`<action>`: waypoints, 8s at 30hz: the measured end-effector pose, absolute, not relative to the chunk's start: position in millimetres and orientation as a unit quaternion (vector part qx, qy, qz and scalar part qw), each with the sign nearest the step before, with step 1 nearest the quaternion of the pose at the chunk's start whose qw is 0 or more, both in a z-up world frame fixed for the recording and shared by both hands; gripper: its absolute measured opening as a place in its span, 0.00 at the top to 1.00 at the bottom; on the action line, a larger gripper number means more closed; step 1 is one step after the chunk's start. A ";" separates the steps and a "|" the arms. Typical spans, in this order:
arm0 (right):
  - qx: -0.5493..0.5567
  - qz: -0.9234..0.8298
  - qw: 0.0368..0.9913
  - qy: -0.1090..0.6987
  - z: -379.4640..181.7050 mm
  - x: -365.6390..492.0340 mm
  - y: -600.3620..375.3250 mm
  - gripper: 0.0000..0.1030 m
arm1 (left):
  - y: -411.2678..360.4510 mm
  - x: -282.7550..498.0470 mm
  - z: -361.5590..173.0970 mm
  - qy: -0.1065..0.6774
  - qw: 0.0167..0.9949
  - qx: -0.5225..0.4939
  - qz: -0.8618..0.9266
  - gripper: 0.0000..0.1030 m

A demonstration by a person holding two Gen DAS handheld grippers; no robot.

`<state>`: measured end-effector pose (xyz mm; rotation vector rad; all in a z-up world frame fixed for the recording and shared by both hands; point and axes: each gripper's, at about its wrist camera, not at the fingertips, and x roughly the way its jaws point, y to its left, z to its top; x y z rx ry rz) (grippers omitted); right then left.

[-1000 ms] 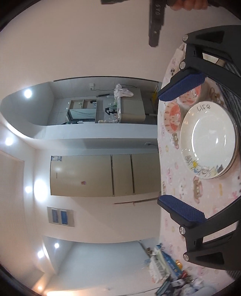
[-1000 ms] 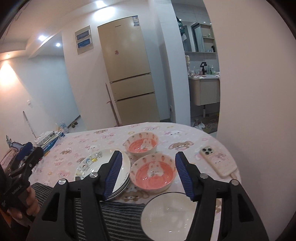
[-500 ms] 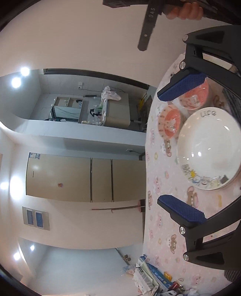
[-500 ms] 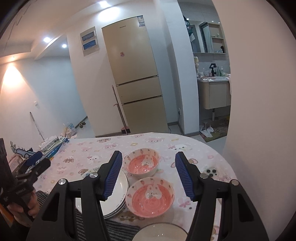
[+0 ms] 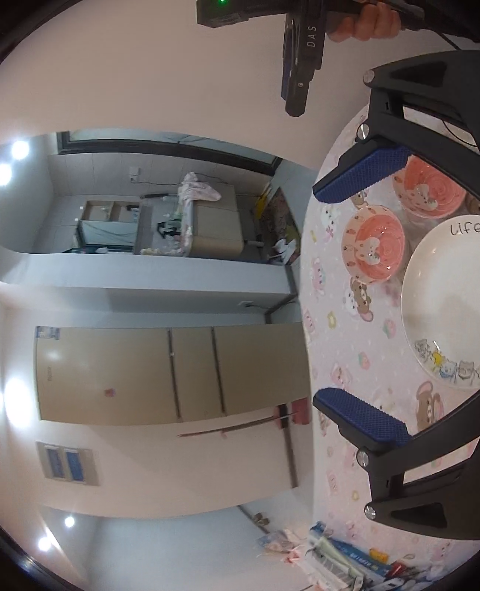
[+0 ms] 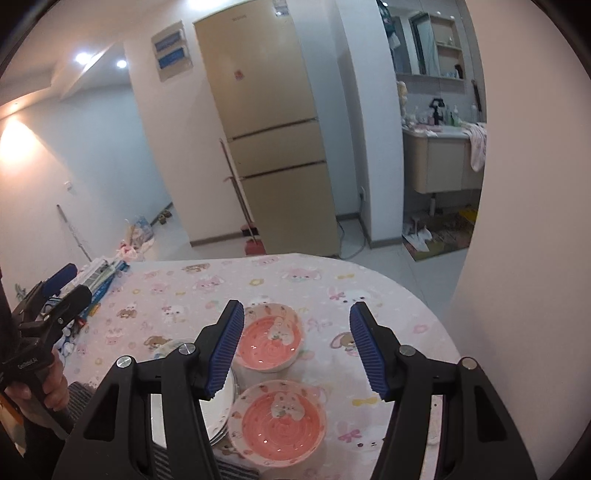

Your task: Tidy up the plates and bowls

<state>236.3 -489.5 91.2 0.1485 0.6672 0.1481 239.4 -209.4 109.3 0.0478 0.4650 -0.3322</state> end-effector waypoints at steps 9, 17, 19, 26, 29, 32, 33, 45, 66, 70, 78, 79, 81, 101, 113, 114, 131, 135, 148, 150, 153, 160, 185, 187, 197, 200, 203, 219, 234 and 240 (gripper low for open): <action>0.081 0.075 0.903 0.415 26.4 301.7 -488.0 0.43 | -235.5 335.5 35.7 0.401 0.899 0.008 -0.176 0.26; 0.090 0.079 0.850 0.512 -43.0 346.9 -476.9 0.48 | -260.4 376.5 -14.9 0.475 0.862 0.049 -0.170 0.47; 0.078 0.079 0.842 0.528 -51.7 352.1 -470.4 0.51 | -265.3 382.9 -27.7 0.493 0.852 0.058 -0.167 0.68; 0.046 0.059 0.829 0.554 -57.2 365.7 -455.5 0.70 | -273.6 398.8 -54.6 0.527 0.834 0.056 -0.157 0.76; 0.033 0.061 0.817 0.573 -62.9 375.2 -447.3 0.79 | -274.9 405.4 -62.3 0.545 0.822 0.045 -0.158 0.76; 0.030 0.068 0.807 0.585 -65.7 380.7 -441.4 0.88 | -274.5 410.5 -69.7 0.565 0.809 0.033 -0.159 0.76; 0.032 0.069 0.804 0.589 -67.1 382.5 -439.6 0.91 | -273.7 411.9 -71.4 0.571 0.805 0.026 -0.158 0.76; 0.068 0.079 0.777 0.620 -91.3 398.6 -440.2 0.93 | -285.9 419.3 -92.1 0.598 0.782 0.014 -0.178 0.88; 0.111 0.084 0.788 0.600 -76.2 390.2 -448.7 0.92 | -297.0 409.9 -61.3 0.566 0.804 0.051 -0.177 0.88; 0.100 0.082 0.804 0.581 -49.3 379.7 -449.6 0.92 | -297.0 401.4 -38.1 0.550 0.812 0.036 -0.190 0.88; 0.093 0.089 0.831 0.542 3.8 349.5 -455.8 0.92 | -306.4 361.2 16.8 0.497 0.842 0.054 -0.203 0.88; 0.091 0.091 0.833 0.539 8.3 344.7 -456.3 0.92 | -307.5 355.8 20.6 0.493 0.843 0.057 -0.206 0.88; 0.090 0.096 0.836 0.533 15.0 335.2 -458.3 0.92 | -307.2 344.3 25.7 0.484 0.847 0.060 -0.211 0.88; 0.093 0.085 0.820 0.559 -16.5 259.4 -480.4 0.92 | -326.4 261.4 -17.7 0.517 0.818 0.078 -0.238 0.88; 0.091 0.090 0.808 0.576 -33.5 254.5 -477.6 0.92 | -323.3 258.0 -37.3 0.530 0.808 0.087 -0.241 0.88; 0.091 0.089 0.807 0.577 -34.7 254.6 -477.2 0.92 | -323.3 257.3 -37.7 0.528 0.809 0.090 -0.241 0.88; 0.036 0.058 0.824 0.563 -35.2 255.7 -469.5 0.92 | -337.8 256.4 -41.5 0.490 0.827 0.165 -0.221 0.84; 0.028 0.051 0.827 0.560 -37.5 255.5 -469.2 0.91 | -341.9 256.5 -43.3 0.477 0.833 0.175 -0.217 0.83; 0.049 0.059 0.822 0.565 -44.3 261.0 -483.1 0.92 | -356.0 263.3 -46.5 0.467 0.836 0.212 -0.196 0.83; 0.049 0.062 0.820 0.567 -45.8 261.3 -483.2 0.92 | -355.9 264.4 -46.9 0.465 0.836 0.214 -0.197 0.83; 0.051 0.065 0.817 0.570 -48.4 261.4 -482.8 0.92 | -355.0 263.4 -46.8 0.464 0.836 0.214 -0.199 0.83; 0.047 0.058 0.817 0.572 -49.7 259.7 -480.5 0.93 | -352.4 260.9 -51.8 0.467 0.833 0.225 -0.194 0.84; 0.068 0.067 0.832 0.547 -19.2 237.5 -491.4 0.94 | -316.6 231.2 -6.6 0.403 0.873 0.173 -0.214 0.85; 0.072 0.075 0.834 0.542 -13.0 227.5 -492.9 0.94 | -313.9 222.6 2.1 0.394 0.877 0.165 -0.219 0.84; 0.093 0.108 0.837 0.528 4.3 170.7 -503.9 0.82 | -303.9 171.3 35.4 0.349 0.892 0.133 -0.253 0.35; 0.089 0.108 0.841 0.523 4.5 153.7 -507.6 0.79 | -304.2 155.5 38.5 0.345 0.888 0.124 -0.277 0.17; 0.071 0.095 0.847 0.518 3.0 138.0 -508.5 0.79 | -307.3 140.0 37.2 0.329 0.887 0.129 -0.299 0.17; 0.084 0.078 0.836 0.537 -26.5 106.2 -522.7 0.75 | -336.7 135.1 -28.8 0.449 0.822 0.129 -0.325 0.17; 0.079 0.078 0.817 0.566 -75.0 107.9 -516.6 0.84 | -342.1 140.9 -75.1 0.514 0.792 0.122 -0.307 0.50; 0.064 0.072 0.827 0.553 -75.3 105.4 -513.2 0.85 | -351.2 128.8 -68.5 0.493 0.803 0.134 -0.307 0.78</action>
